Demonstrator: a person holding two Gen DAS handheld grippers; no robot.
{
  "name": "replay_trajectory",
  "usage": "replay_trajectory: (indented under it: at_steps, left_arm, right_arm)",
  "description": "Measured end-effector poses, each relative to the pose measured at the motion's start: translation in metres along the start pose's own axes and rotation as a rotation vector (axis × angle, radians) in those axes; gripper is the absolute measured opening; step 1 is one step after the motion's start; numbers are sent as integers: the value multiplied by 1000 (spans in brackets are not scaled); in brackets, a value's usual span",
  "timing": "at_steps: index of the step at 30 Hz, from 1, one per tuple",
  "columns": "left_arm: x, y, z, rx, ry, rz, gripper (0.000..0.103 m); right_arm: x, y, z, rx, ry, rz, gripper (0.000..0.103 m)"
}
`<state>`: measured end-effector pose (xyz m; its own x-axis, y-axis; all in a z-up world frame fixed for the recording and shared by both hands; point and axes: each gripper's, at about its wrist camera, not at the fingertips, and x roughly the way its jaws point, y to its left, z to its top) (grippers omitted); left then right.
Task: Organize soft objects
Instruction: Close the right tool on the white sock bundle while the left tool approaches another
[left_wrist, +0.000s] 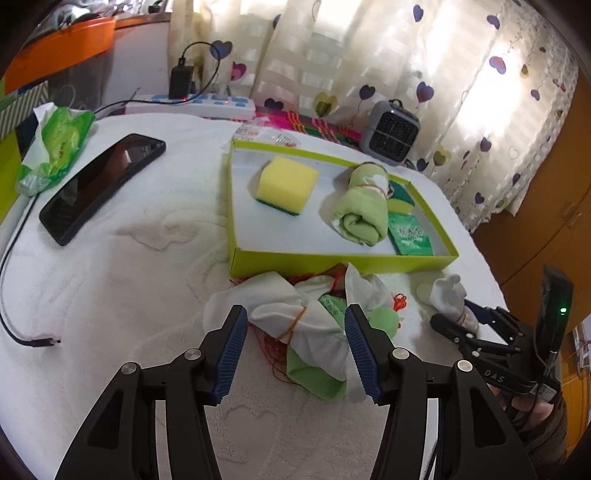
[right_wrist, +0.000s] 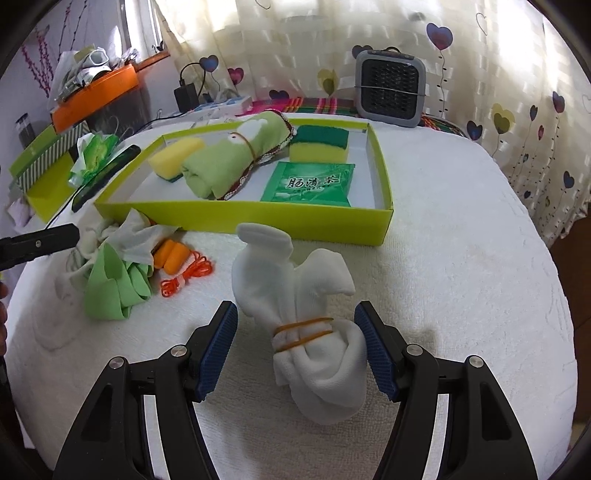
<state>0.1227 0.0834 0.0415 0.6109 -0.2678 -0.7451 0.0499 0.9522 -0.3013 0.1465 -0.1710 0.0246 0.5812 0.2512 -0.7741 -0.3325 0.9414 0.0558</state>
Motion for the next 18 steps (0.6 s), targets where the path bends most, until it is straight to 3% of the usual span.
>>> replay_trajectory:
  at_steps: [4, 8, 18]
  left_arm:
    - [3, -4, -1, 7, 4, 18, 54]
    - [5, -6, -4, 14, 15, 32, 54]
    - [9, -4, -6, 8, 24, 39, 54]
  right_arm:
    - [-2, 0, 0, 2, -13, -7, 56]
    - [-3, -2, 0, 10, -15, -15, 38]
    - [-4, 2, 0, -4, -23, -9, 36]
